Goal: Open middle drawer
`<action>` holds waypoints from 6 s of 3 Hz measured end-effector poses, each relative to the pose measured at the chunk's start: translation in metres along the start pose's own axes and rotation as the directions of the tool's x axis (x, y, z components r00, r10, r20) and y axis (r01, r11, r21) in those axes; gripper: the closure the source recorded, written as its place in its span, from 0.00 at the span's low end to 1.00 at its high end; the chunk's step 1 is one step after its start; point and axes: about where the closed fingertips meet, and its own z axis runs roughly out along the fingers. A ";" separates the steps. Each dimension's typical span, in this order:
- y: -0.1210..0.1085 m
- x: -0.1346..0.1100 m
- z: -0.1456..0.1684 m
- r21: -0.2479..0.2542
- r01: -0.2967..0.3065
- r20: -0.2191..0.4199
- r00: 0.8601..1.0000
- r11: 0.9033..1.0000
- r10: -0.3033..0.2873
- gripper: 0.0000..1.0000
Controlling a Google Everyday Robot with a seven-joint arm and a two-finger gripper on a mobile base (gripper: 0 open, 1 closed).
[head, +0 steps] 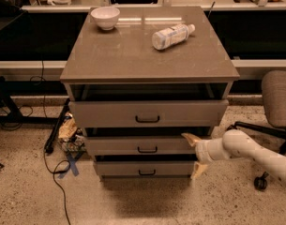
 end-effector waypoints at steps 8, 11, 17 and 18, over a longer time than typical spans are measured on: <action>-0.043 0.033 0.050 0.023 -0.109 -0.223 0.968 0.994 0.112 1.00; -0.043 0.033 0.051 0.023 -0.109 -0.223 0.968 0.994 0.112 0.27; -0.005 0.024 0.027 -0.057 -0.230 -0.365 0.910 0.971 0.194 0.40; 0.008 0.023 0.017 -0.056 -0.255 -0.374 0.901 0.965 0.217 0.63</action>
Offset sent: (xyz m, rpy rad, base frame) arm 0.0704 0.0315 -0.0128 -0.1373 -0.0764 -0.1403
